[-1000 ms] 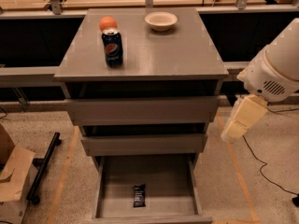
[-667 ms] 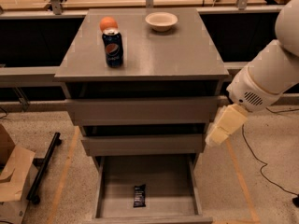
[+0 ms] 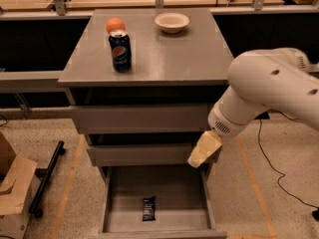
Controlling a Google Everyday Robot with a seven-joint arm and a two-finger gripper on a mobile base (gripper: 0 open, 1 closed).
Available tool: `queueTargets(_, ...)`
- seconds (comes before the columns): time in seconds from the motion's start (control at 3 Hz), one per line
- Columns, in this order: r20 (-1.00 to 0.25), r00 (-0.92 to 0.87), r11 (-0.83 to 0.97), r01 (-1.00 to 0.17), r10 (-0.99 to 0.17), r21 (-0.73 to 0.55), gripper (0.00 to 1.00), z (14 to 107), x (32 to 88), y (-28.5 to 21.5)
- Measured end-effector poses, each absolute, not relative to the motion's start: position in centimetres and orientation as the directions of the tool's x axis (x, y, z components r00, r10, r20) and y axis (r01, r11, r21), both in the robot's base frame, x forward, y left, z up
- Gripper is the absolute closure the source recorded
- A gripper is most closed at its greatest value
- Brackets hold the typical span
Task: Pick rxbar blueberry from bottom drawer and place on counter
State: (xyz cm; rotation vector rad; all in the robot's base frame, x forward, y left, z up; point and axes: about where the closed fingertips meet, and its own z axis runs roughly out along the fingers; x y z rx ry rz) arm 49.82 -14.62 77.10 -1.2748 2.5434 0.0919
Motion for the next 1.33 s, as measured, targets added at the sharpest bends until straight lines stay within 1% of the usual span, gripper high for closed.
queueTargets(0.33,-0.256,-0.609,0.649,-0.753,-0.751,-0.112,0.0,76.6,50.3,-15.7)
queueTargets(0.67,-0.256,-0.609,0.649,-0.752,-0.75,-0.112,0.0,76.6,50.3,-15.7)
queueTargets(1.0,-0.265,-0.649,0.681,-0.731,-0.713,-0.041,0.0,74.3,50.5,-14.1)
queueTargets(1.33,-0.287,-0.691,0.722,-0.692,-0.663,-0.002,0.0,71.0,51.4,-11.3)
